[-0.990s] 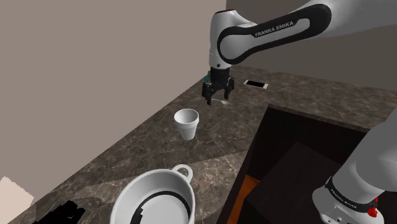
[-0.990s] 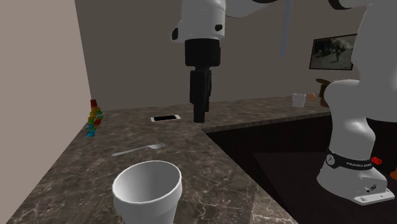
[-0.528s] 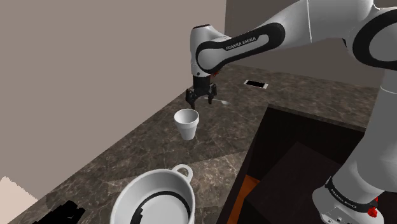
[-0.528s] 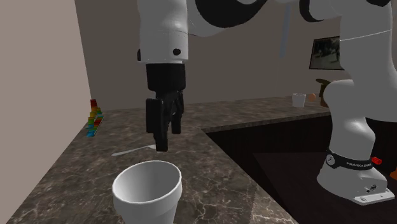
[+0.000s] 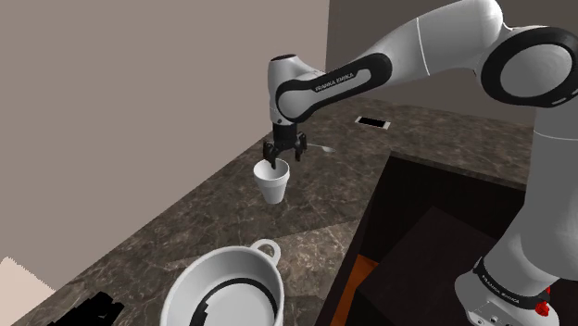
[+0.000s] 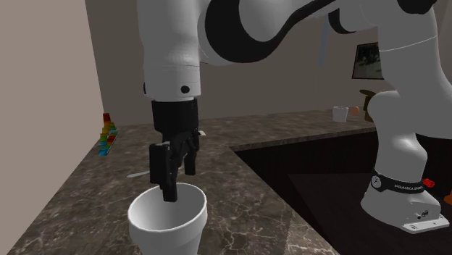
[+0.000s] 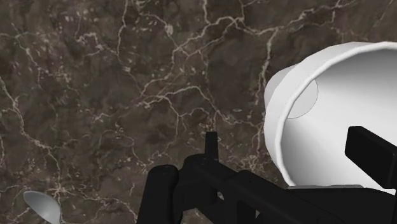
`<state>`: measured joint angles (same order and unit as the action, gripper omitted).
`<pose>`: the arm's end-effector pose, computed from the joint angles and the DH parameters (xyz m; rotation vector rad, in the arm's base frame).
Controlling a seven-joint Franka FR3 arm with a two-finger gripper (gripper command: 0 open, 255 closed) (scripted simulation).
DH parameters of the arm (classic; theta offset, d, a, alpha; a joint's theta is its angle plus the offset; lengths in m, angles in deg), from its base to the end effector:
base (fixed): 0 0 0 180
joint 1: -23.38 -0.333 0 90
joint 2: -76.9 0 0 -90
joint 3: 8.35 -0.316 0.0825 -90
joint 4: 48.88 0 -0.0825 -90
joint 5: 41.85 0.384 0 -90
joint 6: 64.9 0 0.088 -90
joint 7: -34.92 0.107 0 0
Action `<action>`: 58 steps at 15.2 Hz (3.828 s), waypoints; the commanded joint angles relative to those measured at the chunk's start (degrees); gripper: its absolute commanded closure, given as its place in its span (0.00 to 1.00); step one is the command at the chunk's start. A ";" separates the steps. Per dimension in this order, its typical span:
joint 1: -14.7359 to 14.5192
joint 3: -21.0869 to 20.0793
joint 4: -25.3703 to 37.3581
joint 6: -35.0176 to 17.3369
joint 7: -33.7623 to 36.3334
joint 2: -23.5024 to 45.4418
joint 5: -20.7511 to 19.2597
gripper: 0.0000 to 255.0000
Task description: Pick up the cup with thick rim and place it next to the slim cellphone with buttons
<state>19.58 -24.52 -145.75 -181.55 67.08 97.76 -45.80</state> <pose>0.6209 0.2029 0.3927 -3.0937 0.3089 0.0311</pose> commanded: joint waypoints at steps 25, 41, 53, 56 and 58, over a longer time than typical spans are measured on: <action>0.03 -0.10 1.86 2.44 -0.13 -0.64 0.23 1.00; -0.10 -0.46 11.47 13.96 -0.32 -2.63 0.90 1.00; -0.76 -0.63 22.14 23.67 -0.10 -1.66 0.66 1.00; -1.05 -0.66 25.49 26.34 0.01 -0.98 0.47 1.00; -1.29 -0.69 27.92 28.20 0.09 -0.39 0.30 1.00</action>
<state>18.38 -25.19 -118.77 -154.18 67.13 97.24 -45.46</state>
